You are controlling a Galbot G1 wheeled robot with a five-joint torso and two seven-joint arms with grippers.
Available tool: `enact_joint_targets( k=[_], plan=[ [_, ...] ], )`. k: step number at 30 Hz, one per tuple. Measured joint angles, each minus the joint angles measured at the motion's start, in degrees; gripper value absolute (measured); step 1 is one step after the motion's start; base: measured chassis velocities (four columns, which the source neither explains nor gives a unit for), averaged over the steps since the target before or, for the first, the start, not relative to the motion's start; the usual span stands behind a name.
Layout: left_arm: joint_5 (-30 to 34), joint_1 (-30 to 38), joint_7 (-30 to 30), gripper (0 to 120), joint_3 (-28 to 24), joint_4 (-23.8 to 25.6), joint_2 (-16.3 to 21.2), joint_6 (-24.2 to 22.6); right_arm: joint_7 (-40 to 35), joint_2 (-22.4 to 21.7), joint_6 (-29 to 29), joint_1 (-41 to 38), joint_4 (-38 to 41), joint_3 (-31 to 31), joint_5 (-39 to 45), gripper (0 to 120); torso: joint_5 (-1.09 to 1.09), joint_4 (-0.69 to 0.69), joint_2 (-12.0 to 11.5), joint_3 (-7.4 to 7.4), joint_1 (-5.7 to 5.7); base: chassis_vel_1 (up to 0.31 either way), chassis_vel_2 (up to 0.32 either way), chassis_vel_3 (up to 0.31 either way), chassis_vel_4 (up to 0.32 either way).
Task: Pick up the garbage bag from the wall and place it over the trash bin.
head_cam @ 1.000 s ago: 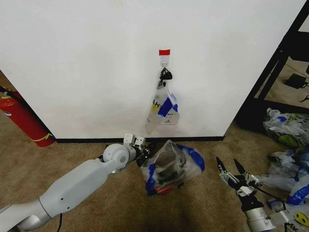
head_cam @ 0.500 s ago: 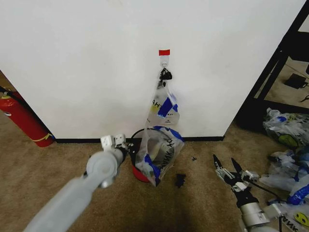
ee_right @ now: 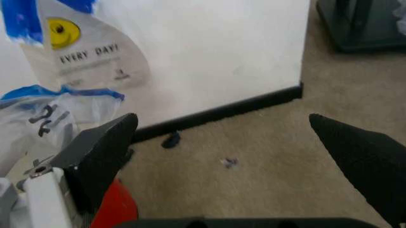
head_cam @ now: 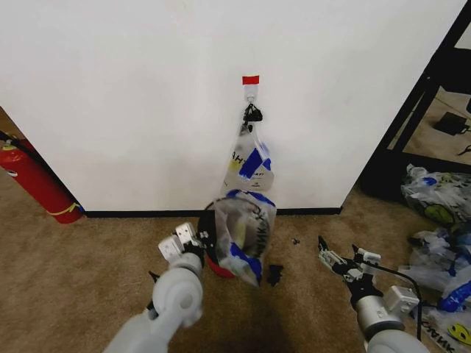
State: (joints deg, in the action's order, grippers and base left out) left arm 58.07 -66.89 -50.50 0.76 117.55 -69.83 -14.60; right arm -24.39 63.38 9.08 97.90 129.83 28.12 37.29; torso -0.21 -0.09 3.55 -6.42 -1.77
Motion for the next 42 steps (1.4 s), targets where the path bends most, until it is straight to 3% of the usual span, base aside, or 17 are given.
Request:
enact_joint_targets(
  k=[11,23,34,42],
  plan=[
    [-4.68,-2.69,0.85,4,0.17,-3.95,-2.16,-0.08,-0.98,-0.43,0.42,1.04,-0.49,0.16,-0.94,100,0.0,0.01,0.0,0.0,0.0,0.0,0.0,0.0,0.0],
    [-2.17,-2.61,1.7,7,0.92,-6.04,-1.8,-1.86,-0.03,-0.23,0.35,1.14,-0.71,-0.22,-1.05,100,0.01,0.02,0.0,0.0,0.0,0.0,0.0,0.0,0.0],
    [-0.14,-1.95,2.57,48,2.46,-2.6,-0.06,-4.83,0.72,-0.35,-0.11,0.96,-1.31,-0.38,-1.28,100,-0.01,0.0,0.0,-0.01,-0.01,0.0,0.0,0.0,0.0],
    [-2.72,-4.07,3.42,76,3.8,1.32,2.67,-6.01,1.96,-0.66,-1.15,-0.04,-1.62,-1.7,-2.14,100,-0.02,0.01,0.0,-0.01,-0.01,0.0,0.0,0.0,0.0]
  ],
)
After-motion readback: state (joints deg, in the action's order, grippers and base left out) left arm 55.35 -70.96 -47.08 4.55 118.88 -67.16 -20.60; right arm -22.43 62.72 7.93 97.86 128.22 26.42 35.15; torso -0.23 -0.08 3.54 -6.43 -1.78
